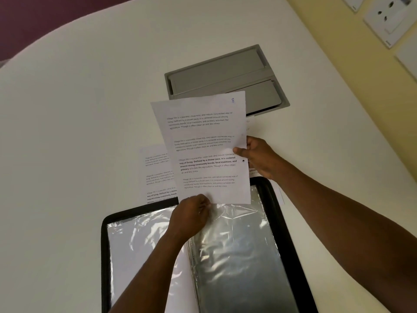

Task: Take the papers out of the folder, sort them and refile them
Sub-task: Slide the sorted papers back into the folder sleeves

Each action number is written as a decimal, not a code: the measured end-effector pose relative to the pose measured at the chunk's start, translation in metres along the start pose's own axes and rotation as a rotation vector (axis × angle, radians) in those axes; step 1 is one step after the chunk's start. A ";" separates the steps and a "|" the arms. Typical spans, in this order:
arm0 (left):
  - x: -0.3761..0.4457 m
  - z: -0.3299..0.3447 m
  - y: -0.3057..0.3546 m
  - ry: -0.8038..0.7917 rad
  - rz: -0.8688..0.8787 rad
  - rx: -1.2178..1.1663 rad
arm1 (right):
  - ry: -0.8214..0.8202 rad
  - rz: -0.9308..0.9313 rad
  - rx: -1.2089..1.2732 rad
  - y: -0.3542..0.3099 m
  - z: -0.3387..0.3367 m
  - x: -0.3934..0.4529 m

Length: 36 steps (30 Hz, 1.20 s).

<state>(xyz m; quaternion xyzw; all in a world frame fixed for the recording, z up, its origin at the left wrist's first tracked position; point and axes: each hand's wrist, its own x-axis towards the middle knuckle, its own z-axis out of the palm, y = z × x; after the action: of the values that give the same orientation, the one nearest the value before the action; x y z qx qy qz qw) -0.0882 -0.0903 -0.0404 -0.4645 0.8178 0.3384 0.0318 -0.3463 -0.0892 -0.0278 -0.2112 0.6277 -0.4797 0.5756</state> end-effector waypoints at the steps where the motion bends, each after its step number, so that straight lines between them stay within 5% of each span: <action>1: 0.001 0.000 0.000 0.004 -0.009 -0.020 | -0.001 0.009 -0.009 -0.001 0.003 0.002; 21: 0.003 -0.008 -0.007 0.065 -0.041 -0.093 | -0.080 0.098 -0.267 -0.014 -0.008 0.021; 36: 0.015 -0.008 -0.015 -0.034 -0.027 -0.008 | -0.233 0.226 -0.480 -0.039 -0.013 0.059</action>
<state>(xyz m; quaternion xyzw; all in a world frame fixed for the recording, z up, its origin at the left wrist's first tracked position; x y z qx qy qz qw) -0.0830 -0.1113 -0.0473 -0.4699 0.8093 0.3491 0.0486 -0.3843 -0.1504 -0.0274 -0.3237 0.6724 -0.2229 0.6272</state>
